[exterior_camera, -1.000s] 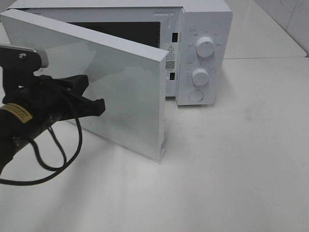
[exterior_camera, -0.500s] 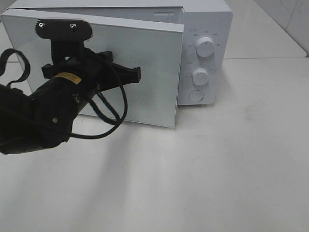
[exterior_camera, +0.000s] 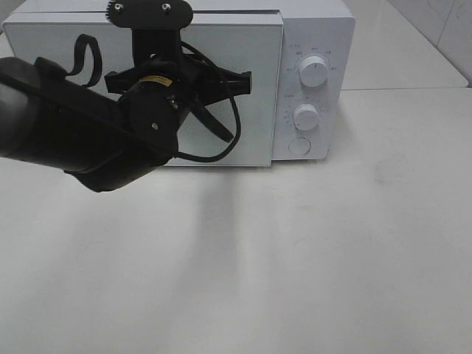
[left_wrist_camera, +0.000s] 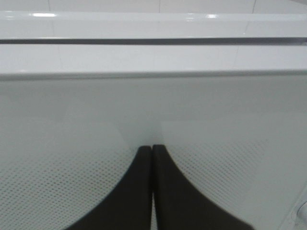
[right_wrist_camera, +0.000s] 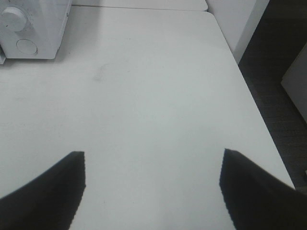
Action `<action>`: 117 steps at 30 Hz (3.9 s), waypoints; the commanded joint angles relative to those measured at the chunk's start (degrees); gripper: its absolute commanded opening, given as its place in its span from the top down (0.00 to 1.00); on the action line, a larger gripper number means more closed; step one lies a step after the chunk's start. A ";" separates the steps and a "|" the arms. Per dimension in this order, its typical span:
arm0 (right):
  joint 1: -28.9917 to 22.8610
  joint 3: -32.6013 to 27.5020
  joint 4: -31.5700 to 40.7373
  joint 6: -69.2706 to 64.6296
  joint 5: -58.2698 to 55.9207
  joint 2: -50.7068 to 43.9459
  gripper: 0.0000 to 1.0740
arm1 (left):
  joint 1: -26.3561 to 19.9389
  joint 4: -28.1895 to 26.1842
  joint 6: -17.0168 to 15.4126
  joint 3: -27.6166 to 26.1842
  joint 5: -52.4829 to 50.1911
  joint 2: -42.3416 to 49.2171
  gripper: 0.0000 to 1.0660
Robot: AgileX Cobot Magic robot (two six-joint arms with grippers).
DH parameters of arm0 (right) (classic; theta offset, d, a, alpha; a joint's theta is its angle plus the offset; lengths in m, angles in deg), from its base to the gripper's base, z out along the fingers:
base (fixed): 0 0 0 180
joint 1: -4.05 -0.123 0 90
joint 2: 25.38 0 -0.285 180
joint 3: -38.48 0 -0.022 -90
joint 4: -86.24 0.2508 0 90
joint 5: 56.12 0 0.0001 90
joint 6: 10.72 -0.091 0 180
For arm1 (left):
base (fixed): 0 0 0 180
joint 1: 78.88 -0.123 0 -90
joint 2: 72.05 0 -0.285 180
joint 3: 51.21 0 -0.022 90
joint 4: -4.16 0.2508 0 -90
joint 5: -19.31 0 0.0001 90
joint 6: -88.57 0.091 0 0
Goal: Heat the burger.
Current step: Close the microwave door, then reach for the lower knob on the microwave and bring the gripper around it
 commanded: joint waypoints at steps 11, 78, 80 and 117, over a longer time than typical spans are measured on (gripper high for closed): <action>0.34 0.00 -0.11 -0.52 0.46 -1.55 0.29 | -4.01 -2.18 2.69 -9.11 5.39 -3.78 1.00; 0.34 0.00 -0.11 -0.52 0.46 -1.55 0.29 | -49.22 35.35 -13.87 -2.98 120.95 43.20 0.04; 0.34 0.00 -0.11 -0.52 0.46 -1.55 0.29 | -49.96 35.35 -14.38 -2.98 120.95 44.98 0.04; 0.34 0.00 0.00 -0.52 0.46 -1.55 0.29 | -49.68 50.94 -30.60 30.54 109.09 96.43 0.05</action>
